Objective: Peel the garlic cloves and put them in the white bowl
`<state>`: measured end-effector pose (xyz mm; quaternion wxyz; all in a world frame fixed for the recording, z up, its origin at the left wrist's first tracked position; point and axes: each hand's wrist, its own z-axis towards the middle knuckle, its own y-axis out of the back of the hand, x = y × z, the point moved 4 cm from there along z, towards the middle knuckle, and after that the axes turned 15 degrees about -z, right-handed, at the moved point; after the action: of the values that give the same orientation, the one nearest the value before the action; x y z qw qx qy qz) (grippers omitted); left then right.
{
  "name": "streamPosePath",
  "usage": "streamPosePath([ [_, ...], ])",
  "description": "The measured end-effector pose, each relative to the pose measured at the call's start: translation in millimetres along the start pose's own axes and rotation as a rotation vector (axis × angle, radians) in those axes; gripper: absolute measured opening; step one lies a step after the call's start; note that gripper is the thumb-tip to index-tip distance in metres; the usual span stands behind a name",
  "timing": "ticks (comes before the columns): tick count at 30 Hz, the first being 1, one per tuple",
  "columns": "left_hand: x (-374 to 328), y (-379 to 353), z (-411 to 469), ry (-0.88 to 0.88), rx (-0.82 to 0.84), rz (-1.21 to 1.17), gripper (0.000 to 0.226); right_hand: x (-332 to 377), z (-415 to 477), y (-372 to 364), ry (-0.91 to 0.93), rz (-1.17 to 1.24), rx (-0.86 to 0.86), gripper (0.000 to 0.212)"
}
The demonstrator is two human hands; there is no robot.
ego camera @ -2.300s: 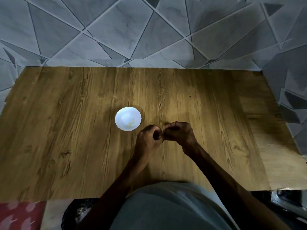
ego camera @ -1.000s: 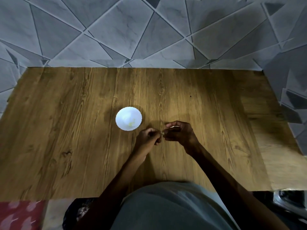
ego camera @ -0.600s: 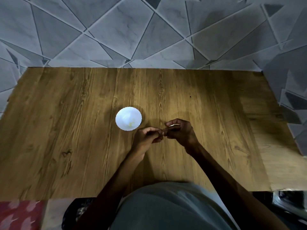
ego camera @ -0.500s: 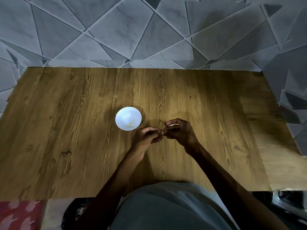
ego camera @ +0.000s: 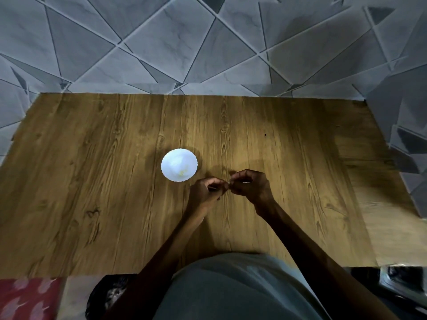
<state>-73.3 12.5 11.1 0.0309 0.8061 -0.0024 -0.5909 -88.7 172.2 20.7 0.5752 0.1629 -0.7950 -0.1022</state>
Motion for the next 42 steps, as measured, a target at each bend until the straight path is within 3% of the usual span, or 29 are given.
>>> streamPosePath([
  [12, 6.3, 5.7, 2.3, 0.073, -0.036, -0.031, 0.009, 7.4, -0.1, -4.9, 0.200, -0.298, 0.049, 0.014],
  [20, 6.0, 6.2, -0.7, 0.071, 0.019, -0.107, 0.014, 1.5, -1.2, -3.4, 0.096, -0.187, 0.077, 0.011],
  [29, 6.0, 8.2, -1.5, 0.190, 0.043, -0.277, 0.013, 2.3, -6.0, 1.7, 0.027, 0.041, 0.260, 0.022],
  [42, 13.9, 7.8, -1.5, 0.236, 0.072, -0.303, 0.011, -1.2, 0.3, -1.2, 0.075, -0.191, 0.226, 0.015],
])
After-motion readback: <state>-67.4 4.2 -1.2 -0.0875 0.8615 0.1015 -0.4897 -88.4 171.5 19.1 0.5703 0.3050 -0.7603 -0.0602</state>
